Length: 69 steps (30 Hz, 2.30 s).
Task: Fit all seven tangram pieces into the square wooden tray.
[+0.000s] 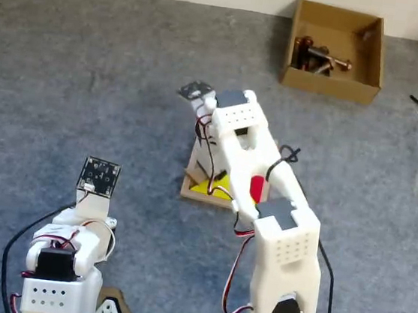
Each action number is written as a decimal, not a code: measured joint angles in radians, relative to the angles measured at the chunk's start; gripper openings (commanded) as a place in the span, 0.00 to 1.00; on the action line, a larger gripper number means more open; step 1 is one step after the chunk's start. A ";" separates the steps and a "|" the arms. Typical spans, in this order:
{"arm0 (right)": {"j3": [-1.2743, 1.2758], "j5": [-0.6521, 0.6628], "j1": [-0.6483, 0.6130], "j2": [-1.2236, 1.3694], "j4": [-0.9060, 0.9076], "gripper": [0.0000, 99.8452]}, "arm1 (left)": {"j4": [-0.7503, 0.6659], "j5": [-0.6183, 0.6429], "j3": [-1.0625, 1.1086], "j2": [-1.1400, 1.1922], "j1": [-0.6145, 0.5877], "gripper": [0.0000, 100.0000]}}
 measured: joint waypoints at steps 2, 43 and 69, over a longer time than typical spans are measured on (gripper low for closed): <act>0.002 0.000 0.002 0.000 -0.032 0.00 | 0.000 0.000 0.000 0.000 0.000 0.01; -0.103 0.061 0.018 0.000 -0.069 0.00 | 0.000 0.000 0.000 0.000 0.000 0.01; -0.120 0.061 -0.143 0.000 -0.069 0.00 | 0.000 0.000 0.000 0.000 0.000 0.01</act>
